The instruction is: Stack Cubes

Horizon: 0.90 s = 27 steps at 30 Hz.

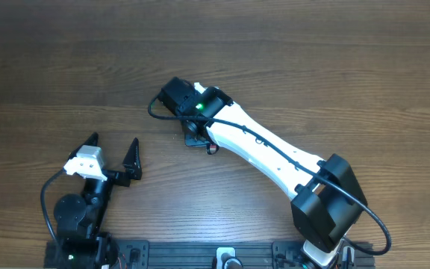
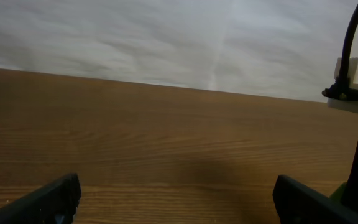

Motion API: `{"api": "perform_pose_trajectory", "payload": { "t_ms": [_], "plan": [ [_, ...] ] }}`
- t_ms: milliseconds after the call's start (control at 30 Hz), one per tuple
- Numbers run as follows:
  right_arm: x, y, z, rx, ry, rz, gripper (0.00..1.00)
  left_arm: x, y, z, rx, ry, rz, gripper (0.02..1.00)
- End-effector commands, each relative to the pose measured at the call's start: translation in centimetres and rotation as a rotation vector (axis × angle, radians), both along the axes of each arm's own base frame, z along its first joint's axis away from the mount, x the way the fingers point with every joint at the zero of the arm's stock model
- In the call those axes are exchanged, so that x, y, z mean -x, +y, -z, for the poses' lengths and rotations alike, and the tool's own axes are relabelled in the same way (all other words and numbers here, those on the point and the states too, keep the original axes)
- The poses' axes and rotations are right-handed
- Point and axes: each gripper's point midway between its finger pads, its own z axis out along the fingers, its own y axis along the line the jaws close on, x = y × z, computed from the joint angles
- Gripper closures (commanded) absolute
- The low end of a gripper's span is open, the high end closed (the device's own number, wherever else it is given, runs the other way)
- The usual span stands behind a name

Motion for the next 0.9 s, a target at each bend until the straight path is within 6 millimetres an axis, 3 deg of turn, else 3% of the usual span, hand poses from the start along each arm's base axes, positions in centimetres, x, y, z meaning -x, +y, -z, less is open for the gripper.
{"api": "perform_pose_trajectory", "payload": {
  "t_ms": [33, 900],
  "plan": [
    [-0.6, 0.3, -0.3, -0.012, -0.009, 0.002, 0.989, 0.0, -0.1, 0.1, -0.014, -0.005, 0.007, 0.018],
    [-0.4, -0.1, 0.7, -0.012, 0.033, 0.015, 0.989, 0.0, -0.1, 0.1, -0.014, -0.005, 0.007, 0.018]
  ]
}}
